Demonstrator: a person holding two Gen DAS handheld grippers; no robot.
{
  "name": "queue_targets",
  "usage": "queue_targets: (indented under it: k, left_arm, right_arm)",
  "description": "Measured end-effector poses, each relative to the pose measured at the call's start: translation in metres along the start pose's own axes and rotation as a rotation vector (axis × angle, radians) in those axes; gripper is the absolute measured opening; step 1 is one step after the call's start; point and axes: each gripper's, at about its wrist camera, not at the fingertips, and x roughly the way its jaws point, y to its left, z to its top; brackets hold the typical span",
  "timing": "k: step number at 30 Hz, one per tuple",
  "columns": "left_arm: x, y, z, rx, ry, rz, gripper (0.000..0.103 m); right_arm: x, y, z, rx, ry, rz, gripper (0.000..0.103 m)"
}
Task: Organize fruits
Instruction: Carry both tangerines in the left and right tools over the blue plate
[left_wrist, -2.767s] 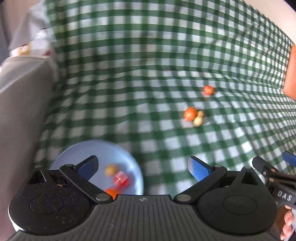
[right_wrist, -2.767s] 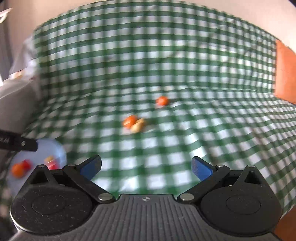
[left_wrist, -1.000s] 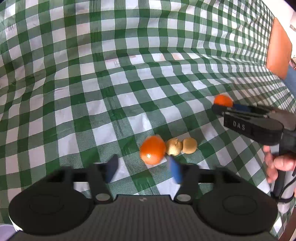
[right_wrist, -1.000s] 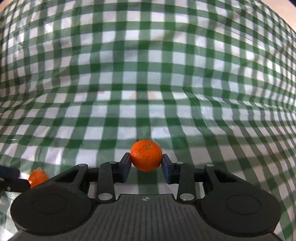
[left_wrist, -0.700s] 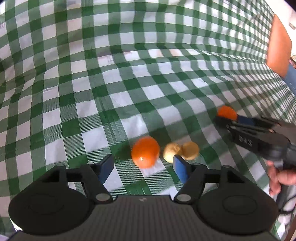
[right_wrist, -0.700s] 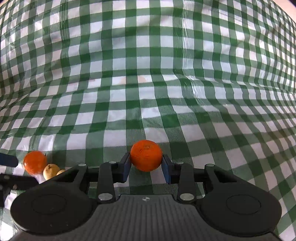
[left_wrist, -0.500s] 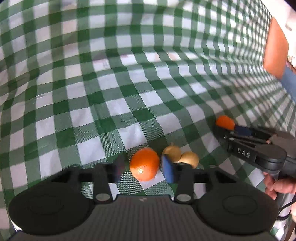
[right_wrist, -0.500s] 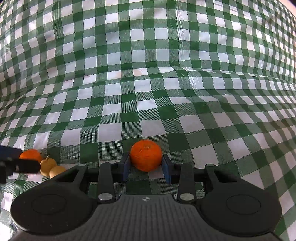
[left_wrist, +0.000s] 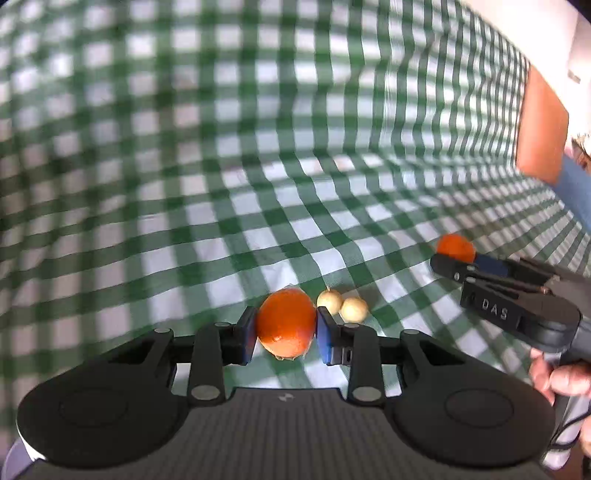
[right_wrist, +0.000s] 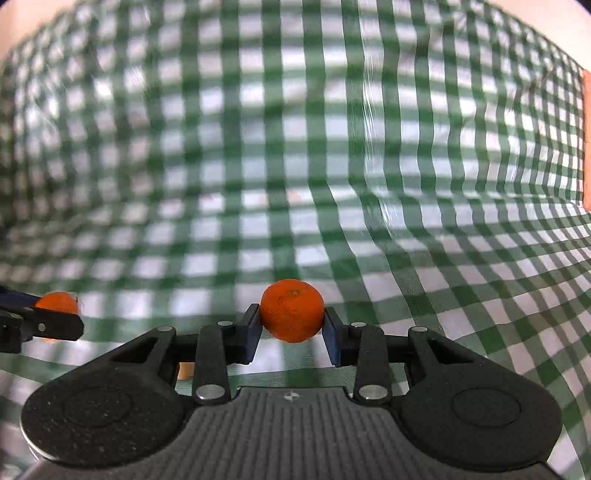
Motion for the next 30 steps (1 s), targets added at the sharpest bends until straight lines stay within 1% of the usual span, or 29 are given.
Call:
queue_targets:
  k: [3, 6, 8, 12, 14, 16, 19, 23, 28, 30]
  left_arm:
    - [-0.059, 0.01, -0.022, -0.063, -0.011, 0.016, 0.037]
    - [-0.113, 0.022, -0.052, -0.112, -0.003, 0.034, 0.037]
    - [-0.145, 0.029, -0.073, -0.127, 0.003, 0.075, 0.037]
    - [-0.203, 0.048, -0.116, -0.15, 0.016, 0.15, 0.037]
    - [-0.229, 0.056, -0.136, -0.16, 0.009, 0.186, 0.037]
    - [-0.254, 0.067, -0.156, -0.172, -0.014, 0.221, 0.037]
    - [-0.282, 0.077, -0.181, -0.18, -0.045, 0.261, 0.037]
    - [-0.306, 0.084, -0.2, -0.203, -0.064, 0.246, 0.037]
    - [-0.32, 0.087, -0.21, -0.212, -0.086, 0.243, 0.037]
    - [-0.323, 0.089, -0.211, -0.215, -0.092, 0.24, 0.037]
  right_arm:
    - [-0.05, 0.021, -0.005, 0.035, -0.017, 0.045, 0.037]
    - [-0.101, 0.05, -0.017, 0.046, -0.004, 0.103, 0.037]
    - [-0.135, 0.071, -0.029, 0.041, 0.014, 0.151, 0.037]
    - [-0.19, 0.115, -0.05, 0.007, 0.083, 0.26, 0.037]
    - [-0.215, 0.137, -0.059, -0.024, 0.112, 0.313, 0.037]
    - [-0.238, 0.16, -0.063, -0.068, 0.125, 0.347, 0.037]
    - [-0.273, 0.187, -0.077, -0.134, 0.145, 0.354, 0.037]
    - [-0.304, 0.209, -0.097, -0.162, 0.171, 0.361, 0.037]
    - [-0.318, 0.222, -0.113, -0.181, 0.189, 0.37, 0.037]
    - [-0.317, 0.226, -0.113, -0.189, 0.187, 0.369, 0.037]
